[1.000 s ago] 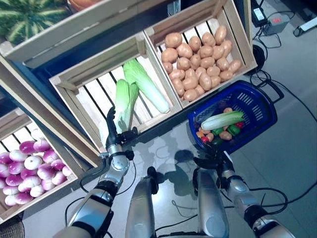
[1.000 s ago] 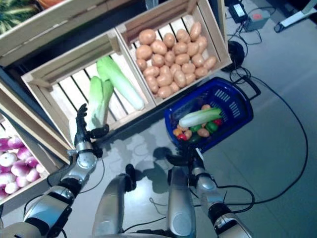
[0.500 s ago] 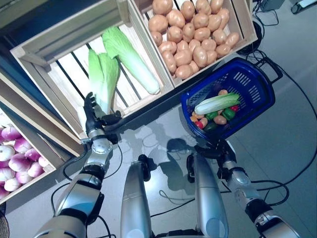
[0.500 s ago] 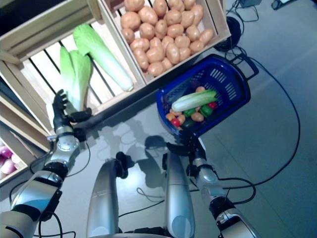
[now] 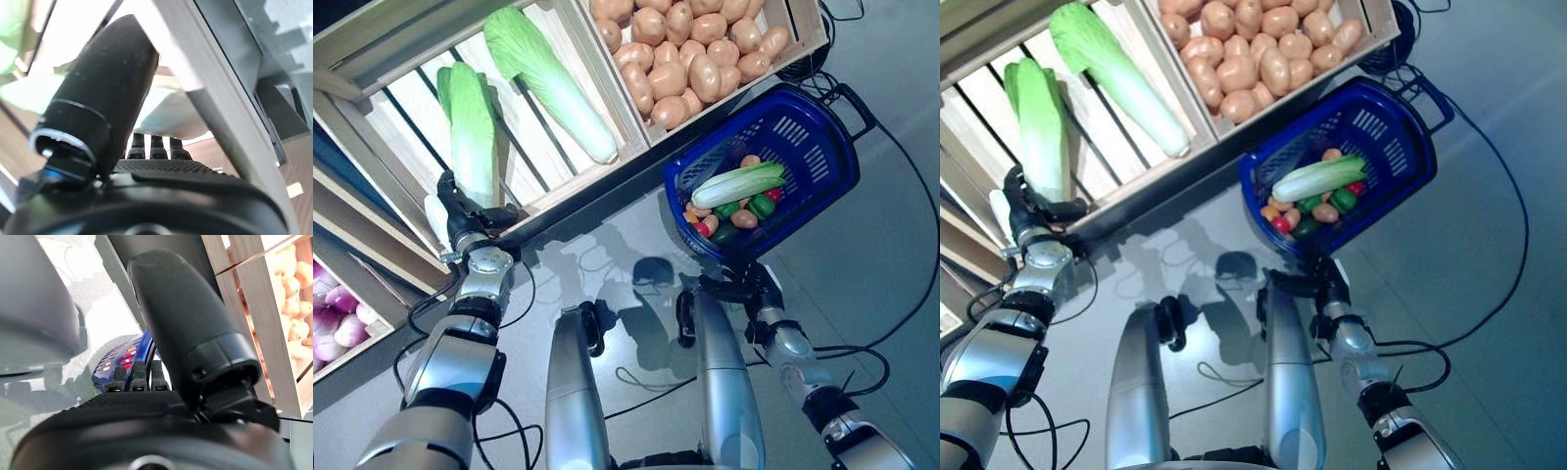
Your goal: Put vegetables into the basket
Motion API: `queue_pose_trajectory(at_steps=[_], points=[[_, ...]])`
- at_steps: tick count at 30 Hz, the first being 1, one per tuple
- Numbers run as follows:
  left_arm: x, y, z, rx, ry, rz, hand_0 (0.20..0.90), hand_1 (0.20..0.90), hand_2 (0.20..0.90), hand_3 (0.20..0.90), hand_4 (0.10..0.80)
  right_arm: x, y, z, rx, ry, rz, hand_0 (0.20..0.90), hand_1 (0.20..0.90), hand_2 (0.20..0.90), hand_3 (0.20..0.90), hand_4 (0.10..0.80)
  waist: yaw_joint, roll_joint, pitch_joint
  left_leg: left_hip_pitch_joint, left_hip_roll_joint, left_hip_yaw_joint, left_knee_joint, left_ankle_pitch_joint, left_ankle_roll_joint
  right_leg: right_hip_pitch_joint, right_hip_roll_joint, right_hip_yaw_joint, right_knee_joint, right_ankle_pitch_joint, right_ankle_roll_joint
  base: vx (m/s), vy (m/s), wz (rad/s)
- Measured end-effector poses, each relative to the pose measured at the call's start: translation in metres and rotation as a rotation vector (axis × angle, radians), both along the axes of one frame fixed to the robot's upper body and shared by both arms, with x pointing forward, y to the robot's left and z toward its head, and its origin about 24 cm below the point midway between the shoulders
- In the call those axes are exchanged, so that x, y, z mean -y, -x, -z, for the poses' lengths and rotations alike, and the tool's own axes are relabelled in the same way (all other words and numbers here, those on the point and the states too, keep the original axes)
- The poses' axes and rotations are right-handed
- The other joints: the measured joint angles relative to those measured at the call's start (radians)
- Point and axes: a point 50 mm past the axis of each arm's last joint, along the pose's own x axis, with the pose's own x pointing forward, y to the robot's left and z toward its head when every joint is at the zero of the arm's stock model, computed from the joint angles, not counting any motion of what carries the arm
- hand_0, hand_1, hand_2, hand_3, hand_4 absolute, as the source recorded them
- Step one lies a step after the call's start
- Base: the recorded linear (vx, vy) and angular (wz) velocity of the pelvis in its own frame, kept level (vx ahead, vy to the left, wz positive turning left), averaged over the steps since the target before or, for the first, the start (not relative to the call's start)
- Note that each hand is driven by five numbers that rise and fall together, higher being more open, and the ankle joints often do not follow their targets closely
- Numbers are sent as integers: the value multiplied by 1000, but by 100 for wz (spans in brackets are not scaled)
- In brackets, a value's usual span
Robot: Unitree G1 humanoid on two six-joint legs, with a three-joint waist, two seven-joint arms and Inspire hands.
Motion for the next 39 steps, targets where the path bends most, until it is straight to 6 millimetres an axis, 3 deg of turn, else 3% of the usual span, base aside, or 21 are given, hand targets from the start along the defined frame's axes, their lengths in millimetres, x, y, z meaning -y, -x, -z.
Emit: queue_pose_trajectory(at_steps=[11,12,13,20,25,34,39], points=[[-8,-1,-4,-175,-117,-33,900,900,900,900,800,4,-1,-1,0,-19,21,900,900,900,900,800,1,0,0,-25,11,-6,32,-12,-14,-26,-2,-10,42,-31,-14,3,2,1],[-9,-1,-4,-177,-116,-35,472,472,472,472,515,5,-1,-1,-1,-20,21,900,900,900,900,800,1,0,0,-27,13,-7,33,-12,-14,-27,-2,-12,42,-31,-15,0,0,0],[-10,-1,-5,-179,-115,-37,300,300,300,300,400,5,-1,-1,-1,-21,22,900,900,900,900,800,1,1,0,-29,15,-9,33,-12,-14,-28,-2,-15,43,-32,-16,0,0,0],[-12,-1,-5,-181,-108,-20,300,300,300,300,400,5,0,0,-5,-21,24,900,900,900,900,800,2,1,0,-22,17,-12,32,-14,-18,-23,-3,-20,45,-35,-22,14,-8,0],[-13,4,10,-224,-50,17,300,300,300,300,400,6,3,3,-16,-20,27,900,900,900,900,800,0,1,0,45,25,-3,13,-22,-17,41,-2,-22,24,-44,-21,76,-9,-6],[-25,32,53,-322,43,19,300,300,300,300,400,12,10,8,-31,-31,55,900,900,900,900,800,2,2,-3,269,44,42,-138,-20,-21,244,-15,-50,-107,-43,-24,86,-13,-6],[-29,53,79,-346,88,20,300,300,300,300,400,16,24,17,-42,-69,97,900,900,900,900,800,6,11,-57,385,46,62,-262,2,-41,355,-12,-67,-212,-31,-15,62,-40,1]])
